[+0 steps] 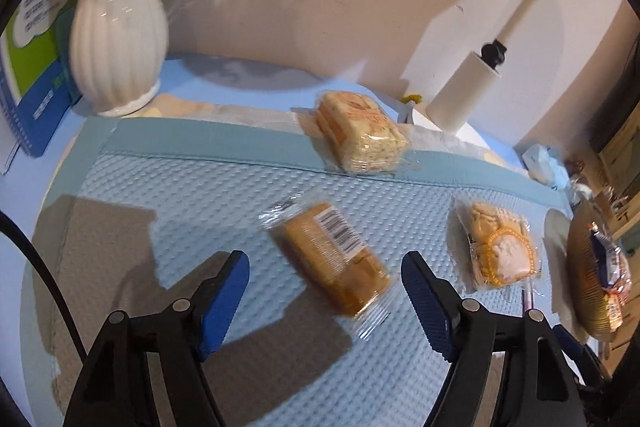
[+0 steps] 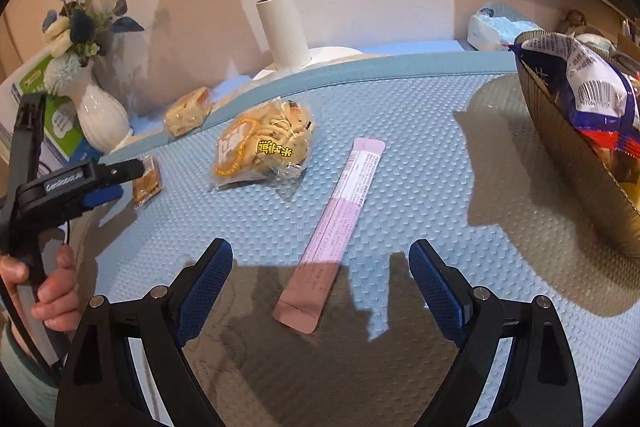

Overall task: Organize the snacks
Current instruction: 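Move both grippers toward the wrapped cake bar and pink stick pack, then grasp the wrapped cake bar with left while right grasps pink stick pack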

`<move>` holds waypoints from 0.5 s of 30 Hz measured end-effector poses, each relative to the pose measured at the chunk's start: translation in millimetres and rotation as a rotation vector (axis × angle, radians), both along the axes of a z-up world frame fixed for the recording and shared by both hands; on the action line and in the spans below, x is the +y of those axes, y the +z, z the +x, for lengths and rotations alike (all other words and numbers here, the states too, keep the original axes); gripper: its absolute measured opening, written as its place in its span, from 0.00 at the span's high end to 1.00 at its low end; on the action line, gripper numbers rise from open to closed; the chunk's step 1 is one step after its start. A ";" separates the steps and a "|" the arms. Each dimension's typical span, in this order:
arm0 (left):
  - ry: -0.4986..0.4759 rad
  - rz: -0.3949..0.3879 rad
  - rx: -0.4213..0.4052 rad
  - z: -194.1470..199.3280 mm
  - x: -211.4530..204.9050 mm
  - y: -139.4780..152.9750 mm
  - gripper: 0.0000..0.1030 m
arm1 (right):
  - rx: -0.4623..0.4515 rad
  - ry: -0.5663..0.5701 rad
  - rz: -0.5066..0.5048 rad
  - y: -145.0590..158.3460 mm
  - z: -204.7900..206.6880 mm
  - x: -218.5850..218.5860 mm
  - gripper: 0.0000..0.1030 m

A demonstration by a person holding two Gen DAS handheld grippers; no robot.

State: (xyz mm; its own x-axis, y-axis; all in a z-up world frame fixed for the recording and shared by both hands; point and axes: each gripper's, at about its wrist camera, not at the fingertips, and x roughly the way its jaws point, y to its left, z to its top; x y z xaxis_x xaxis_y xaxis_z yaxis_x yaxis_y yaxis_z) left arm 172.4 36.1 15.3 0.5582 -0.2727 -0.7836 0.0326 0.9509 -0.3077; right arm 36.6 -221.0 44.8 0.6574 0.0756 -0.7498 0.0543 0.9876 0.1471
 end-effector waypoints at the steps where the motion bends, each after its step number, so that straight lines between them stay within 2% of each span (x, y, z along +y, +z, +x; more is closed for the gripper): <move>1: 0.001 0.005 0.004 2.4 -3.3 -1.3 0.26 | -0.001 0.008 -0.009 0.2 0.0 2.6 0.12; 4: 0.016 0.029 0.004 9.4 -13.6 -4.0 0.26 | -0.005 0.022 -0.043 -1.3 1.4 10.6 0.12; 9: 0.025 0.128 -0.004 15.8 -34.0 -8.9 0.26 | -0.003 0.033 -0.091 -4.0 1.5 18.6 0.12; 12: 0.012 0.178 -0.019 14.3 -41.5 -11.1 0.35 | 0.055 0.021 -0.121 -13.1 9.8 21.9 0.12; 15: 0.007 0.177 -0.027 12.3 -40.7 -12.2 0.37 | 0.090 0.019 -0.129 -18.2 15.5 22.8 0.13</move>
State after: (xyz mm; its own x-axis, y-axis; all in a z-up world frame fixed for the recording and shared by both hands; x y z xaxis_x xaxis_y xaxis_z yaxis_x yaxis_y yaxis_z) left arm 184.7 -4.6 3.1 0.5813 -0.1278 -0.8036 0.0320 0.9904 -0.1343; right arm 52.1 -198.3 26.6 0.5867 -0.0134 -0.8097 0.0432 0.9990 0.0147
